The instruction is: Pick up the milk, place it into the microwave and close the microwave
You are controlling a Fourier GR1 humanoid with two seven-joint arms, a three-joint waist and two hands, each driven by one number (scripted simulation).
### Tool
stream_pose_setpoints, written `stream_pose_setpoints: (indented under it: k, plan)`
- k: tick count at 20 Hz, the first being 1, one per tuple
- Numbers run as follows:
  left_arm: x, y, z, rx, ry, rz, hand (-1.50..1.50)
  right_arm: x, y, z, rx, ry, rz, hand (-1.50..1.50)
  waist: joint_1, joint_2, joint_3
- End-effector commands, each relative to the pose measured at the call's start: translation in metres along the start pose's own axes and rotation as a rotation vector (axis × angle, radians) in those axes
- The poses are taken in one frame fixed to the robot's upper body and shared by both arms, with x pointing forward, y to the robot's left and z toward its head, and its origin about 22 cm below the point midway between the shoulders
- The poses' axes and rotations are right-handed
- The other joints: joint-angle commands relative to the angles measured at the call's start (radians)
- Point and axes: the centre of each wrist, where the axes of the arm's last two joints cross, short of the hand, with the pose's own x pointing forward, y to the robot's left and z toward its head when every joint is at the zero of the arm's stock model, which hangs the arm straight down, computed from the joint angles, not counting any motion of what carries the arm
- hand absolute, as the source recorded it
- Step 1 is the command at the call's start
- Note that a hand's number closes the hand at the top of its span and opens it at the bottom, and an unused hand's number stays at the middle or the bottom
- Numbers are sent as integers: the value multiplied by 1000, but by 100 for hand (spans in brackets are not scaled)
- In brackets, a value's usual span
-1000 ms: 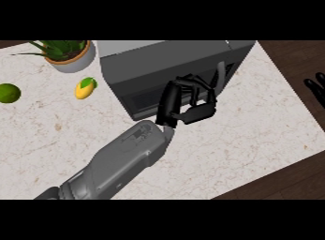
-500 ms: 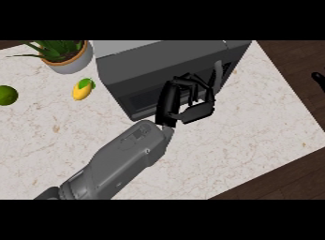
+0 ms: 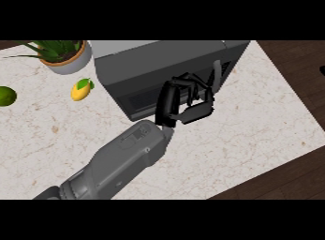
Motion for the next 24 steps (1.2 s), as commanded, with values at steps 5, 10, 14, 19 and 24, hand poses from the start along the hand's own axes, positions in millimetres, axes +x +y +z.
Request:
stream_pose_setpoints:
  k: [5, 10, 14, 19, 24]
  plan:
    - [4, 7, -21, 44, 1, 7, 150, 10, -6, -5, -12, -10, -3, -150, -6, 15, -2]
    - [2, 8, -20, 44, -13, -3, 150, 15, -6, -9, 2, 1, 1, -150, -17, 15, -2]
    - [2, 8, -21, 45, -17, 6, 150, 17, -9, -8, -8, -9, -8, -150, -18, 20, 1]
    - [-1, 8, -19, 49, -38, -4, 150, 19, -8, -12, 47, -3, -33, -150, -10, 19, 1]
    - [0, 8, -21, 43, -38, 9, 150, 21, -6, -14, 96, 15, -55, -150, -9, 19, 1]
